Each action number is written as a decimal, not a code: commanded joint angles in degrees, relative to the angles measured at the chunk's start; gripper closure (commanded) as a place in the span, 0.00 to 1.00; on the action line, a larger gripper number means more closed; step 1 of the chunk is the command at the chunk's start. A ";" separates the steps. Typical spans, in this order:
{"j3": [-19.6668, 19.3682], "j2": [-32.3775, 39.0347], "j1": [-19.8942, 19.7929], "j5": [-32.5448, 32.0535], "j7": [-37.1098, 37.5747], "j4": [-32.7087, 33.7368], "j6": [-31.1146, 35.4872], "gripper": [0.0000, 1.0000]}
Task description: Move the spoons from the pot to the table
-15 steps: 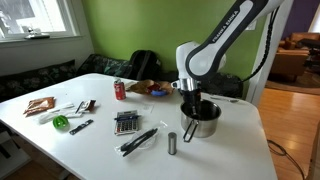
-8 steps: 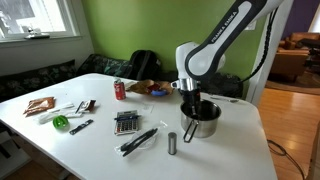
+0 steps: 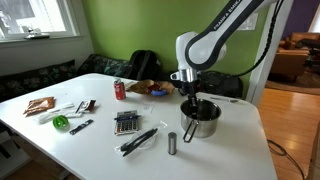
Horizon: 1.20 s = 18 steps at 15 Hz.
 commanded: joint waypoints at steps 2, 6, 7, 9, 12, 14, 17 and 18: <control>0.21 1.84 0.22 -1.09 -0.39 1.29 -3.72 0.52; 0.40 3.94 -0.29 -0.02 -0.20 1.91 -1.40 0.22; 0.49 4.33 -0.37 0.15 -0.16 2.10 -1.08 0.14; 0.45 5.33 -0.24 -0.16 0.07 2.72 -0.73 0.09; 0.35 6.51 -0.02 -0.60 0.28 3.62 -1.26 0.38; 0.38 7.23 0.02 -0.67 0.31 4.26 -1.47 0.49; 0.49 8.04 -0.05 -0.66 0.14 5.02 -1.46 0.61; 0.55 8.20 -0.10 -0.64 0.04 5.26 -1.46 0.62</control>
